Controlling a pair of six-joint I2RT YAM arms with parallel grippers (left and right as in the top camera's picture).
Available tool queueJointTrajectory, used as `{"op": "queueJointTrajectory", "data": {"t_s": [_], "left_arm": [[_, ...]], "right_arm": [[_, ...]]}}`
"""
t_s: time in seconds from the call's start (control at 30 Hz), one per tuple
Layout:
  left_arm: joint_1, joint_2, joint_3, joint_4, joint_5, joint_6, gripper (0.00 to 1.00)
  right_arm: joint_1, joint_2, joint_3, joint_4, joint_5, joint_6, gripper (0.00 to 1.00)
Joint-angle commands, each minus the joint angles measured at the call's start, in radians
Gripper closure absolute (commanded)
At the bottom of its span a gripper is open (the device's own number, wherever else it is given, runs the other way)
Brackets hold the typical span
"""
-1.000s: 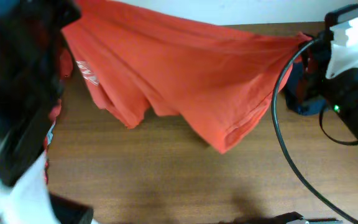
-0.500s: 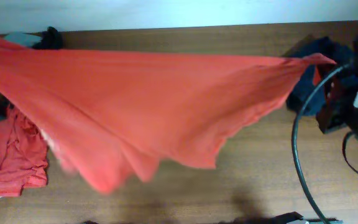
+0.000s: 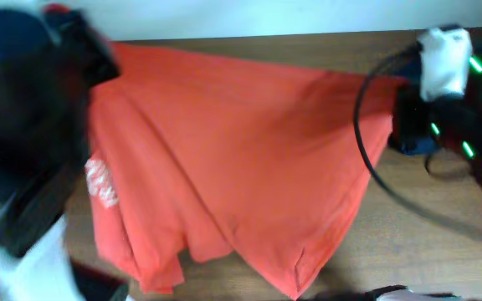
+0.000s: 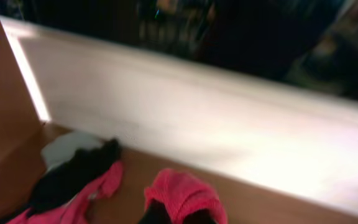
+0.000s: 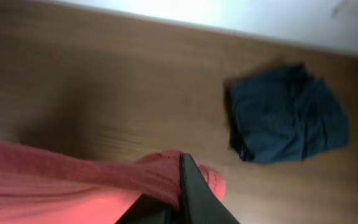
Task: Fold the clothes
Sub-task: 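Stretch the shirt between both grippers and swing it onto the table center, then lay the shirt flat on the table and release both grippers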
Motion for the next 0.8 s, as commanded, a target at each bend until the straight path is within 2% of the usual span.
{"op": "queueJointTrajectory", "data": {"t_s": [0.0, 0.27, 0.5, 0.77], "left_arm": [[0.002, 0.113, 0.001, -0.011, -0.078, 0.013, 0.99], [0.013, 0.359, 0.001, 0.024, -0.103, 0.004, 0.99], [0.055, 0.537, 0.001, 0.052, -0.099, -0.071, 0.99], [0.096, 0.732, 0.001, 0.151, -0.099, -0.075, 0.99]], "right_arm": [[-0.051, 0.097, 0.001, -0.004, 0.023, 0.024, 0.96], [-0.132, 0.359, 0.000, 0.052, -0.034, 0.012, 0.96], [-0.145, 0.569, 0.000, 0.192, -0.097, -0.004, 0.96], [-0.143, 0.772, 0.000, 0.344, -0.099, -0.003, 0.96]]}}
